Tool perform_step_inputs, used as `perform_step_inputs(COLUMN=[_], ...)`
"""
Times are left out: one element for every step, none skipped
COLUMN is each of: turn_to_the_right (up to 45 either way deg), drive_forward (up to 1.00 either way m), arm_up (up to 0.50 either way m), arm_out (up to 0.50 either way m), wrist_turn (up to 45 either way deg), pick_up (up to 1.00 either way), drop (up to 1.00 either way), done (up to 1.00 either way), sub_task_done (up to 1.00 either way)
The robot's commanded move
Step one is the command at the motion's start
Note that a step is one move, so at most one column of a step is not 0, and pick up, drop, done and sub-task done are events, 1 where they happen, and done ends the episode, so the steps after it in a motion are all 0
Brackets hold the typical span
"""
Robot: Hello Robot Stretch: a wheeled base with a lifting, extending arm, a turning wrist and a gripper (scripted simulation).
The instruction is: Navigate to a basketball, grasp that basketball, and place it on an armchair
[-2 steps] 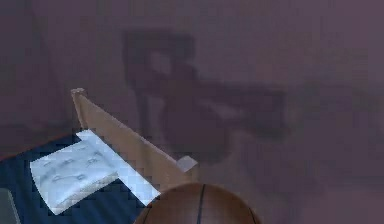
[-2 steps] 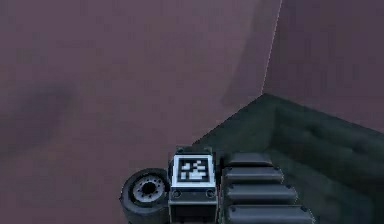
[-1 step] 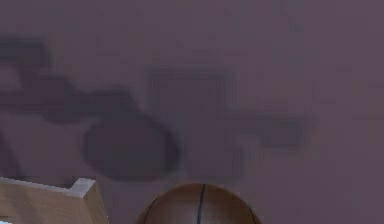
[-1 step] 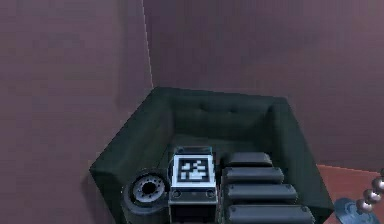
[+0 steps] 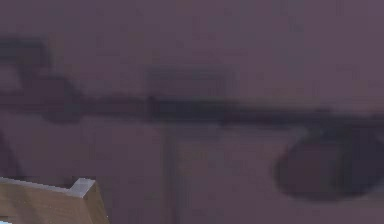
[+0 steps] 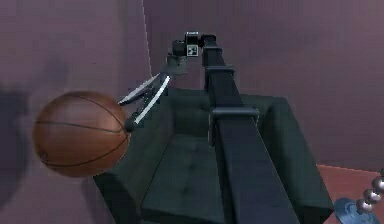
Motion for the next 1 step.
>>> perform_step_inputs(turn_to_the_right=[0.0], drive_forward=[0.0], arm_up=[0.0], arm_out=[0.0], wrist_turn=[45.0], pick_up=[0.0], drop=[0.0], done=[0.0], sub_task_done=[0.0])
